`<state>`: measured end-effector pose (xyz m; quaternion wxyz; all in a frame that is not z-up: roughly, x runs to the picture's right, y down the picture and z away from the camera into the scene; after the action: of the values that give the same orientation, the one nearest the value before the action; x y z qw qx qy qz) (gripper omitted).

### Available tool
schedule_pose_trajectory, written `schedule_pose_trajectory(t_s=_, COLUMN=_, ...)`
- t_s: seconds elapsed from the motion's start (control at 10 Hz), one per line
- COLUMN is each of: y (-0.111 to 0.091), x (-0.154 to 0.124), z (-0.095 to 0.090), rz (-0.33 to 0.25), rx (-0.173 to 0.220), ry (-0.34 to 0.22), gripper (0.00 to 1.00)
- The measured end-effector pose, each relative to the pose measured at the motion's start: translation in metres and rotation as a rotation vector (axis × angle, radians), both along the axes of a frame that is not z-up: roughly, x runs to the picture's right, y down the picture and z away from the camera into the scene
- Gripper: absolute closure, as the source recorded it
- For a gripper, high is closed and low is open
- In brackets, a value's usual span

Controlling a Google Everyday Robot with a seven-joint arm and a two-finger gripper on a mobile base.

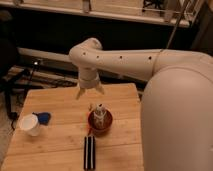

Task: Drag the pepper across the table

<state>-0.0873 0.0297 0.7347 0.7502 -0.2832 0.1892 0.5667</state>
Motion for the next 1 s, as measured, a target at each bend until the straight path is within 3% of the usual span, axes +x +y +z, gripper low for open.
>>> schedule_pose_trajectory(t_s=0.6, y=0.021, x=-0.003, z=0.056, rz=-0.181, rx=-0.133, ry=0.056, gripper=0.20)
schedule_pose_trajectory(t_s=0.8, y=0.028, x=-0.007, z=0.070, rz=-0.199, rx=-0.163, ry=0.074, gripper=0.20)
schedule_pose_trajectory(t_s=1.0, y=0.045, x=-0.014, z=0.081, rz=-0.183, rx=-0.192, ry=0.082, gripper=0.20)
